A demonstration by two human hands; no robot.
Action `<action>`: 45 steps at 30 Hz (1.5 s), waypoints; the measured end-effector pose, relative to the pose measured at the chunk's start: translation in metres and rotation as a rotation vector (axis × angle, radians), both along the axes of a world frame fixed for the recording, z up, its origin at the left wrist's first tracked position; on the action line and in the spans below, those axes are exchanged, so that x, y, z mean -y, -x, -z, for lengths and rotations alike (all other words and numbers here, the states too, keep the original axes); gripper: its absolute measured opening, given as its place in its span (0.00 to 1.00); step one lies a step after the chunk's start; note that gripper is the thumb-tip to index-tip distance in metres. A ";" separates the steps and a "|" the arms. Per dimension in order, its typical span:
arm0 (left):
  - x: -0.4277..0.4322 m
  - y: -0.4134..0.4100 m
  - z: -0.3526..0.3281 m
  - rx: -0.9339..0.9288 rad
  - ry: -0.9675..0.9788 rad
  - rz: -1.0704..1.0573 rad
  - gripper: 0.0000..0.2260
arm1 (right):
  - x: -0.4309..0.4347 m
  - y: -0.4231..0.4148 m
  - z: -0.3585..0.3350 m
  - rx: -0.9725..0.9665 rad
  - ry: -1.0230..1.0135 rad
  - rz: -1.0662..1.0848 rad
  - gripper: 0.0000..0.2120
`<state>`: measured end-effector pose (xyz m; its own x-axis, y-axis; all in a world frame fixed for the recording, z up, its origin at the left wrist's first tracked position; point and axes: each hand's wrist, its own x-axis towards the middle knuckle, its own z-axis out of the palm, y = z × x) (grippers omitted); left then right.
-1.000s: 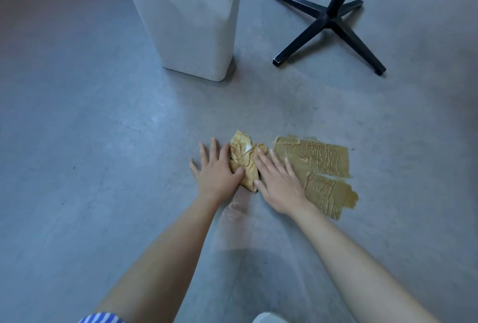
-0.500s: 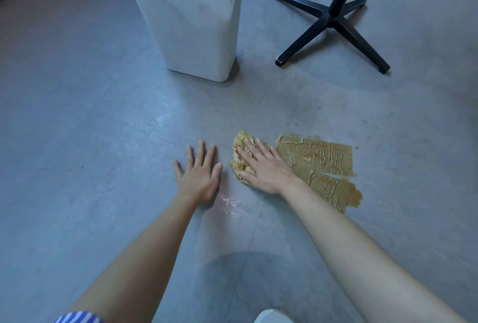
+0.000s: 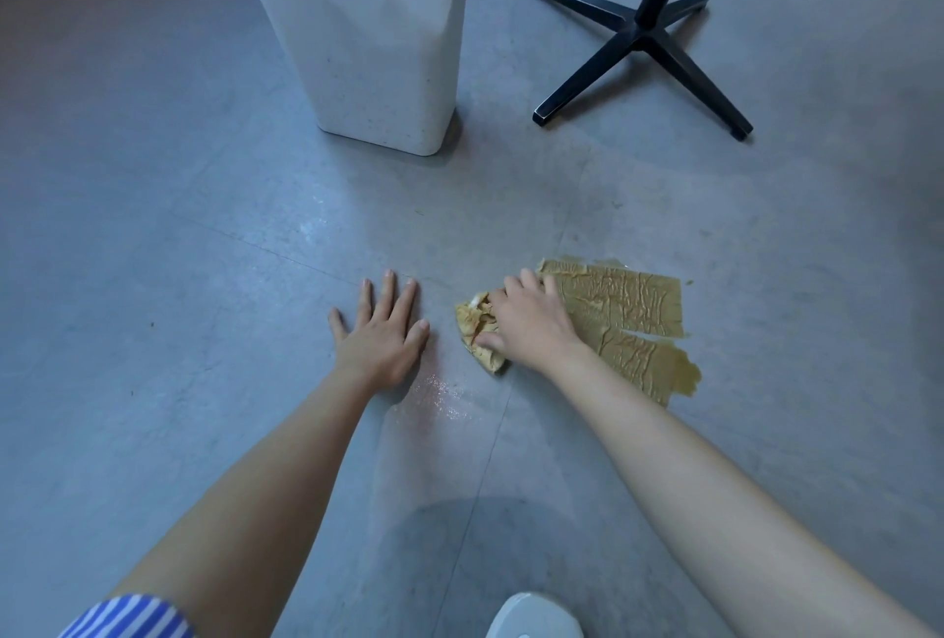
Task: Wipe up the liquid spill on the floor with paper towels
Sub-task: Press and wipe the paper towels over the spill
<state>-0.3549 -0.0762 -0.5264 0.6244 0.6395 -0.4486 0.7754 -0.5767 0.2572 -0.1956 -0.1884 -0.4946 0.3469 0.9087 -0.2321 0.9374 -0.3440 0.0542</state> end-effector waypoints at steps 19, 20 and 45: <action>0.001 -0.003 -0.004 -0.035 0.044 -0.004 0.29 | 0.035 -0.047 -0.010 -0.253 -0.194 0.634 0.27; 0.001 -0.003 -0.004 -0.039 0.041 -0.003 0.29 | 0.033 -0.040 -0.006 -0.271 -0.172 0.570 0.28; 0.003 0.000 0.004 -0.033 -0.006 0.019 0.31 | 0.045 -0.055 0.009 -0.026 -0.462 0.629 0.22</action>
